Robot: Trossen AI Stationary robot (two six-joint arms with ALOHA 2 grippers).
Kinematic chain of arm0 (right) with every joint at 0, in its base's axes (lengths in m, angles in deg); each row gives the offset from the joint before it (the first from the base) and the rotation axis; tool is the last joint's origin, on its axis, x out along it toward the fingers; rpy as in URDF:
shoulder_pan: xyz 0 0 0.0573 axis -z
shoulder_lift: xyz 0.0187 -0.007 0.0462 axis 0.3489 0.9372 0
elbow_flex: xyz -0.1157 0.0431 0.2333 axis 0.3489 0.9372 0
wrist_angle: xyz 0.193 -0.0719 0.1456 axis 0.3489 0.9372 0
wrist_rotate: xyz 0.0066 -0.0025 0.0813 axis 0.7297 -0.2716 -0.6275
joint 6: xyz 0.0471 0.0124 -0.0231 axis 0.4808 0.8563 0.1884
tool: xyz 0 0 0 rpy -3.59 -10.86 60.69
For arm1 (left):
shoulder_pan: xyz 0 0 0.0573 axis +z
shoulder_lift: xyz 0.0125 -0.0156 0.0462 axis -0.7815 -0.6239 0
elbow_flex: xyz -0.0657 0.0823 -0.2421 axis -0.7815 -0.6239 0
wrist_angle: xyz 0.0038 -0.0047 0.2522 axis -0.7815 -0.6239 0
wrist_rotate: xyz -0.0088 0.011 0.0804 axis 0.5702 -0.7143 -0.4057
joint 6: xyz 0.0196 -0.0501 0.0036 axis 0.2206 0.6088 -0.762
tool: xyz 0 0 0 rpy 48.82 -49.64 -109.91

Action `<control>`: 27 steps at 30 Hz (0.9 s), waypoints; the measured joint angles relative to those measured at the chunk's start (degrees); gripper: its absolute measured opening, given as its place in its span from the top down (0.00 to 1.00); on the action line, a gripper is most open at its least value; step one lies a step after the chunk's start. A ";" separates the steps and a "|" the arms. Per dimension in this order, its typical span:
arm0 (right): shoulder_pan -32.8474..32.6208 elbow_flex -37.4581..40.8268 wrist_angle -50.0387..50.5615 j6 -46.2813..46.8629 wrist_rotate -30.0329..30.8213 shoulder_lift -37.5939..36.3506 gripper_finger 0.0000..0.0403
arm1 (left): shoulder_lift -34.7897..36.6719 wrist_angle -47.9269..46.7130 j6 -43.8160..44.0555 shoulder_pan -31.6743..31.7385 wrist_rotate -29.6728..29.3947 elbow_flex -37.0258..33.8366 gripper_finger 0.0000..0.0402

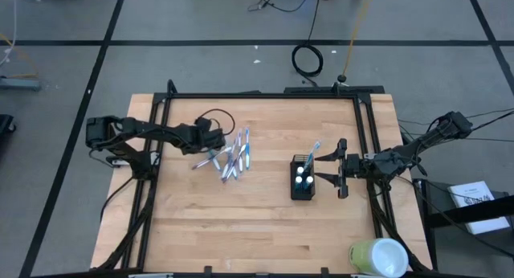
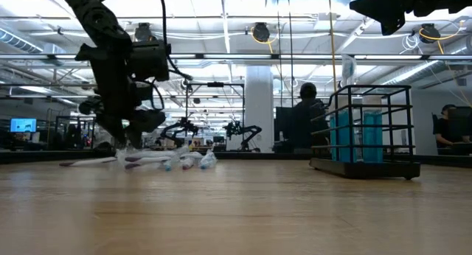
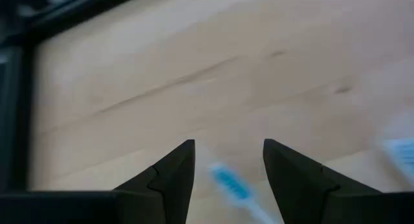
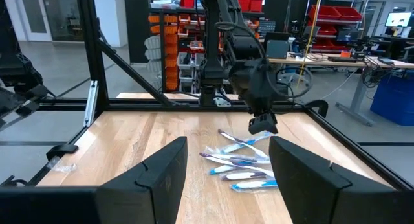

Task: Pick & Place toothbrushing station
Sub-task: Put the blue toothbrush into the black organizer

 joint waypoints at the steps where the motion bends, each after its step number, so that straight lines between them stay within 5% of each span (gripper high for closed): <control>1: 0.00 0.00 0.00 -0.01 0.00 0.00 0.48 | 0.00 1.20 -1.14 0.02 1.71 0.05 0.52; 9: 0.00 0.00 0.00 -0.04 0.00 0.00 0.48 | 0.04 -2.85 7.32 -0.45 17.10 1.31 0.52; 20: 0.00 0.00 0.00 -0.70 -0.02 0.00 0.48 | 0.98 -7.65 10.43 -1.65 12.22 1.34 0.52; 27: 0.00 0.00 0.02 -1.14 -0.02 0.00 0.48 | 1.47 -9.79 13.16 -2.04 15.13 1.42 0.52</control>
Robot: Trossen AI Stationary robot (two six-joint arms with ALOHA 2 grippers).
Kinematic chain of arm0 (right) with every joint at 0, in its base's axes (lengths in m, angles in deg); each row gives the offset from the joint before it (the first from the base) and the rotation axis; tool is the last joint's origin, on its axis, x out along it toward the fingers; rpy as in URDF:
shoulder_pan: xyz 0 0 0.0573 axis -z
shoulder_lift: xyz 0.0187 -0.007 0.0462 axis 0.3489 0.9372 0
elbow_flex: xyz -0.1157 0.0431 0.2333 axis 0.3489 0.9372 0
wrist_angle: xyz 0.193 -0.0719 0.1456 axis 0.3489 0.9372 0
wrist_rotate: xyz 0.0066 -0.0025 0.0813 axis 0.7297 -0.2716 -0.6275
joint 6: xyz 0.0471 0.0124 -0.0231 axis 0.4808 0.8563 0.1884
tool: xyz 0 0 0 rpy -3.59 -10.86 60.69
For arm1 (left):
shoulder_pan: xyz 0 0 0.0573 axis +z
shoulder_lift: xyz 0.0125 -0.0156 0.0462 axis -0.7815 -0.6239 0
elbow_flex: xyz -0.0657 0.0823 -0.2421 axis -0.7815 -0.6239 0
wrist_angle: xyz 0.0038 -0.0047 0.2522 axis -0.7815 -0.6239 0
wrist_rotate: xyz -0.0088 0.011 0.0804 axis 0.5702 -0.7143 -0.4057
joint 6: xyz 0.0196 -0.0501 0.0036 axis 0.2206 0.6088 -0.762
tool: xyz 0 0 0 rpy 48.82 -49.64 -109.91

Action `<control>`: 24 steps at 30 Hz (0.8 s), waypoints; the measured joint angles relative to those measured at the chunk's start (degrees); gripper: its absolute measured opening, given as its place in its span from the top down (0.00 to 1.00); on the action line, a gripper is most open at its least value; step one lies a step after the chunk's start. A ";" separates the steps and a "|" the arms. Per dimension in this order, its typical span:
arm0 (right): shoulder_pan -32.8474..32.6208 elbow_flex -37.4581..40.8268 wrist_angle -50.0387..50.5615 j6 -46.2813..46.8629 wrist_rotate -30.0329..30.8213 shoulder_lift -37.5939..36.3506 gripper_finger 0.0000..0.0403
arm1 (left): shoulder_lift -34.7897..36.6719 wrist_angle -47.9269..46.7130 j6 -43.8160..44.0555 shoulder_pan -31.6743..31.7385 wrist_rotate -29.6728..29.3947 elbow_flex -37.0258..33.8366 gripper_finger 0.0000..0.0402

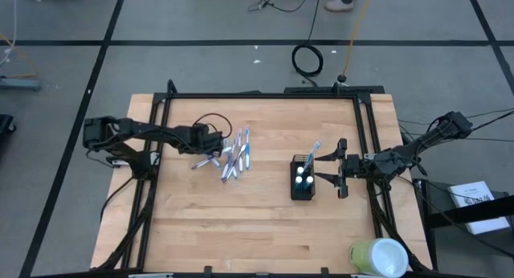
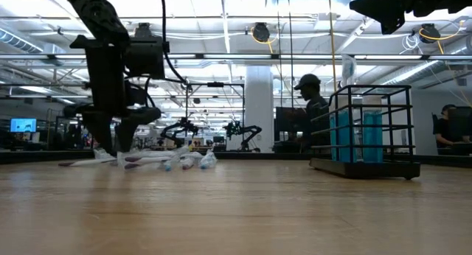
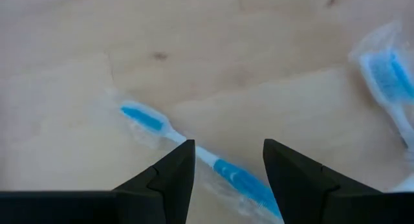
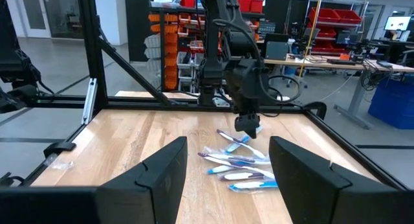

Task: Pick & Place toothbrushing station
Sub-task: Put the blue toothbrush into the black organizer

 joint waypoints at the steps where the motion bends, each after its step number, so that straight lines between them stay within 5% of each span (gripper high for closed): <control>1: 0.00 0.00 -0.02 0.00 0.00 0.00 0.48 | 0.01 -0.19 0.03 -0.03 0.08 0.00 0.52; 24: -0.01 0.00 -0.04 -1.57 -0.20 0.00 0.48 | 0.24 -1.07 15.53 -2.07 1.44 0.00 0.52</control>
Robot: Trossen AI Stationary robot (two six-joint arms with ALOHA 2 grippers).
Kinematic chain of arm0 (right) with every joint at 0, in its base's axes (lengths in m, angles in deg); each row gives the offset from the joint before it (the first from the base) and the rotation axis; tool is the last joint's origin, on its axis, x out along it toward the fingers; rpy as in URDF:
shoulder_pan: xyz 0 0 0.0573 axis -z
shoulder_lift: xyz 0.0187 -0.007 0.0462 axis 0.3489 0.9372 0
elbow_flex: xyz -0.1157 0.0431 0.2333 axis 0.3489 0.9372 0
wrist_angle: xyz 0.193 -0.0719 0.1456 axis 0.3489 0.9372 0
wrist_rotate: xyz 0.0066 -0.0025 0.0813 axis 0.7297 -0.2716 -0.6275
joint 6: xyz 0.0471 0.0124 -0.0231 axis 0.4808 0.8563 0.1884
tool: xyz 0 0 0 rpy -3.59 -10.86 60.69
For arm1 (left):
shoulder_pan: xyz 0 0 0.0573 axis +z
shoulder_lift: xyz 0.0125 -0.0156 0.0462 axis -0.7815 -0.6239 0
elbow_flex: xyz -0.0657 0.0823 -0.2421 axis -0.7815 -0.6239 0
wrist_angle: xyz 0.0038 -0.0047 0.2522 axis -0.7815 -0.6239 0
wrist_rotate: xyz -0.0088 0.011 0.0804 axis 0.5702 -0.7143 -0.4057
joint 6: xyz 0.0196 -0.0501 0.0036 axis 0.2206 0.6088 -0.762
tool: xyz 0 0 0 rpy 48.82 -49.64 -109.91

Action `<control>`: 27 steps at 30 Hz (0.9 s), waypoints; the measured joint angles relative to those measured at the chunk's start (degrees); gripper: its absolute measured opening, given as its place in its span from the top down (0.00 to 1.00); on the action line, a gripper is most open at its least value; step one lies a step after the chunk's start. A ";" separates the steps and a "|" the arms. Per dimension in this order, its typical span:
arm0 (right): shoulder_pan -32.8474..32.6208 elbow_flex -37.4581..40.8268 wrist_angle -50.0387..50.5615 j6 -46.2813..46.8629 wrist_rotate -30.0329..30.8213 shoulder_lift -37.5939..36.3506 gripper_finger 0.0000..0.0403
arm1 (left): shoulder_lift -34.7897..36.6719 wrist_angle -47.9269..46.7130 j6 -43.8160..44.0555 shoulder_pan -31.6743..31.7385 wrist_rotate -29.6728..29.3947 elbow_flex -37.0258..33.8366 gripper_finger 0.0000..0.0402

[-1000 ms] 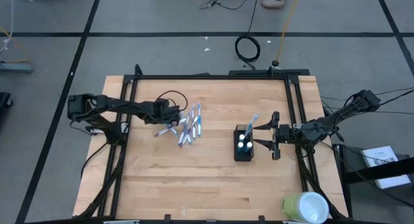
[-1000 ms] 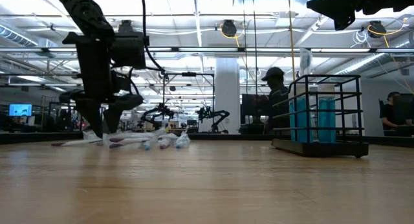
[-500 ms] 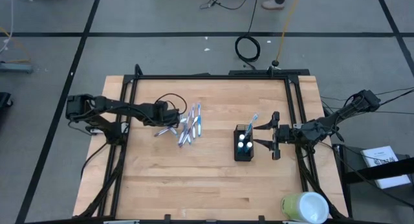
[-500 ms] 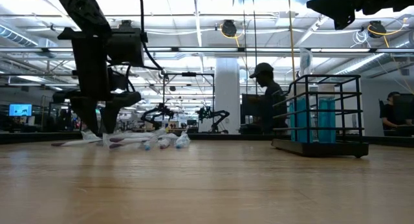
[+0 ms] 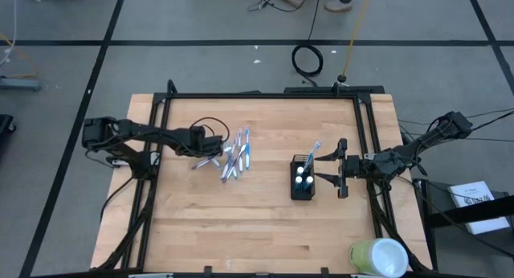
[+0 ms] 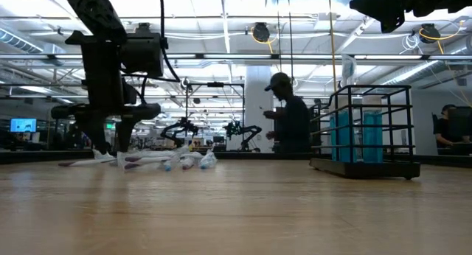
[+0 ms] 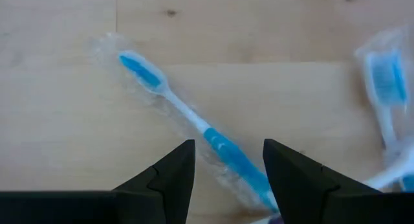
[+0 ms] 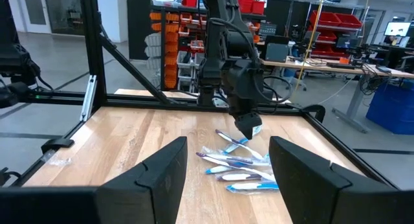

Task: Pick & Place toothbrushing station
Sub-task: Put the blue toothbrush into the black organizer

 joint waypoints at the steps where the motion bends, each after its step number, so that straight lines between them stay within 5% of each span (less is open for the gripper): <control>1: -0.01 0.00 0.00 0.00 0.00 0.00 0.48 | -0.20 0.30 0.29 0.52 0.25 0.00 0.52; 6: -0.01 0.00 0.00 0.04 -0.02 0.00 0.48 | -1.49 0.51 0.25 4.11 5.84 -0.04 0.52; 19: -0.03 0.00 0.00 1.14 -0.04 -0.02 0.48 | -5.41 4.51 -8.57 8.12 8.35 0.12 0.54; 27: -0.03 0.00 0.00 0.42 -0.02 -0.02 0.48 | -3.02 6.86 -15.28 8.12 9.17 -0.09 0.84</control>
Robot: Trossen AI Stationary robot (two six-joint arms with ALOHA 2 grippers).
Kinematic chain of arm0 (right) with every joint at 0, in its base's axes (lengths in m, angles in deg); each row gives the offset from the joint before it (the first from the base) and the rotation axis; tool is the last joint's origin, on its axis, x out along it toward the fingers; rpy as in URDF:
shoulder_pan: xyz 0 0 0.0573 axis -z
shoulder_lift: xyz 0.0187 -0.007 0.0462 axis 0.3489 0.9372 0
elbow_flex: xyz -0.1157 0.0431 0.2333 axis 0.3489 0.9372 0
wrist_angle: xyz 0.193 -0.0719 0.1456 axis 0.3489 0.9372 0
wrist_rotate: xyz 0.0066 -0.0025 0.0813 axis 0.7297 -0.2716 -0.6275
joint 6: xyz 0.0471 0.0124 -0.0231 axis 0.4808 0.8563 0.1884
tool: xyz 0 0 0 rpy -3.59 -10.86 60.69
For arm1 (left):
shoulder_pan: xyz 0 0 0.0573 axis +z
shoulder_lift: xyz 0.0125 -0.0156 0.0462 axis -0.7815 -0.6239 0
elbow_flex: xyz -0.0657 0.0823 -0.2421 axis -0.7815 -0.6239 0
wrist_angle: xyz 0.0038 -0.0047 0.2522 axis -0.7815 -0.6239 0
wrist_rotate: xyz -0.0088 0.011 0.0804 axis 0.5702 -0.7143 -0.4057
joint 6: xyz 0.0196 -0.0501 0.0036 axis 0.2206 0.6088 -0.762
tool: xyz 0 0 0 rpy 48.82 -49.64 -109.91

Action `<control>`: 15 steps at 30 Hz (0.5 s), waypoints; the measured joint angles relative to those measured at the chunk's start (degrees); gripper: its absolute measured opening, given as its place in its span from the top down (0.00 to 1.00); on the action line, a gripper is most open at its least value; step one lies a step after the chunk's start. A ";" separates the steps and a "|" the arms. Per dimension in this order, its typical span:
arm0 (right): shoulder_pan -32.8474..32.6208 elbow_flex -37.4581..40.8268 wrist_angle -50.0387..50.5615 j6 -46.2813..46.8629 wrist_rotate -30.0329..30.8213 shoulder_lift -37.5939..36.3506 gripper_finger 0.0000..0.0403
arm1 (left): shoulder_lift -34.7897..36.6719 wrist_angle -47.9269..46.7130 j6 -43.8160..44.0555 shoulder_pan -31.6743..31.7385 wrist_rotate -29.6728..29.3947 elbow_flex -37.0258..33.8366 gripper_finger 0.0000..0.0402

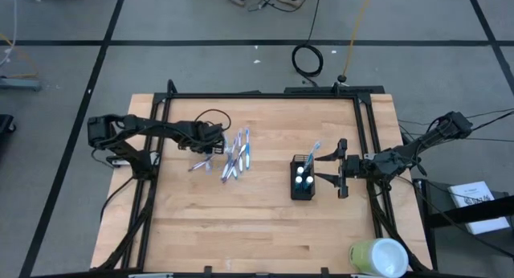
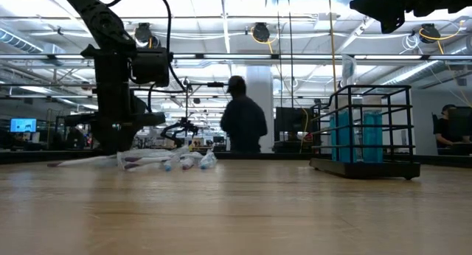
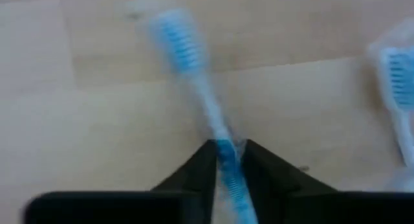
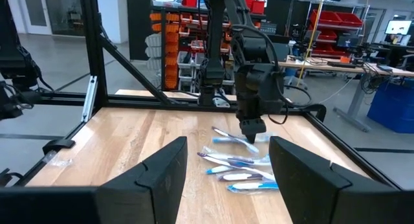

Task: Pick & Place toothbrushing station
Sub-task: Put the blue toothbrush into the black organizer

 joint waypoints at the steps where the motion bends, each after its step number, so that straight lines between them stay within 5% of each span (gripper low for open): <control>1: 0.00 0.00 -0.02 -0.02 0.00 0.00 0.48 | 0.02 0.63 -1.70 0.00 -0.34 0.00 0.89; 4: 0.00 0.00 -0.02 -0.14 0.00 0.00 0.48 | 0.08 3.59 -6.76 0.00 -2.28 -0.01 0.96; 15: 0.02 0.00 -4.61 -3.01 0.02 1.99 0.48 | 3.67 18.33 -20.32 -2.71 -2.49 -0.07 0.99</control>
